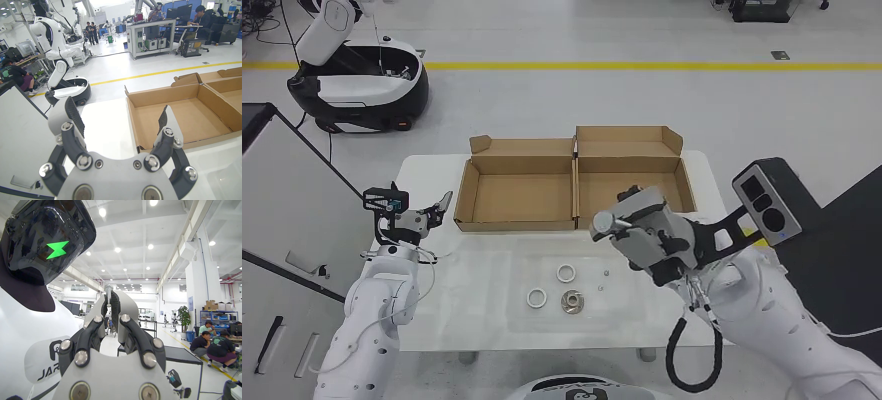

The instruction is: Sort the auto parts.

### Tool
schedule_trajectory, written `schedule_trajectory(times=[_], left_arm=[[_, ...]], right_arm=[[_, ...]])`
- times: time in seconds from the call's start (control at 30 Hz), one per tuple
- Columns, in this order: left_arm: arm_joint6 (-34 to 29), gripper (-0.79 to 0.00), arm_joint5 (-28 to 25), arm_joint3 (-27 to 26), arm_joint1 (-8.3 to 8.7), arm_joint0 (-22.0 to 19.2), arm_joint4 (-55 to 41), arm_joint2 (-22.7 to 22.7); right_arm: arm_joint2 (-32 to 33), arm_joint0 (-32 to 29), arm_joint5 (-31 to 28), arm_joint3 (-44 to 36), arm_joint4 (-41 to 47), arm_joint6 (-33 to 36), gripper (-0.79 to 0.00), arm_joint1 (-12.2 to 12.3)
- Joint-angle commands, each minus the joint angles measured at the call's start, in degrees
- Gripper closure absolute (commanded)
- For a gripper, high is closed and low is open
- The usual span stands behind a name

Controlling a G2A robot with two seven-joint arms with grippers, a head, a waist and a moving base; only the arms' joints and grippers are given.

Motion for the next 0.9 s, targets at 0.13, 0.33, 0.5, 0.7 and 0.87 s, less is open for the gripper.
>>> schedule_trajectory(times=[0.13, 0.33, 0.5, 0.7, 0.87], left_arm=[[0.0, -0.785, 0.0, 0.0, 0.0, 0.0, 0.0, 0.0], [0.0, -0.785, 0.0, 0.0, 0.0, 0.0, 0.0, 0.0], [0.0, -0.785, 0.0, 0.0, 0.0, 0.0, 0.0, 0.0], [0.0, -0.785, 0.0, 0.0, 0.0, 0.0, 0.0, 0.0], [0.0, -0.785, 0.0, 0.0, 0.0, 0.0, 0.0, 0.0]], right_arm=[[0.3, -1.8, -0.5, -0.8, 0.1, -2.8, 0.0, -1.0], [-0.1, -2.9, -0.7, -1.5, 0.3, -3.7, 0.0, -1.8], [-0.1, -2.9, -0.7, -1.5, 0.3, -3.7, 0.0, -1.8], [-0.1, -2.9, -0.7, -1.5, 0.3, -3.7, 0.0, -1.8], [-0.1, -2.9, -0.7, -1.5, 0.3, -3.7, 0.0, -1.8]])
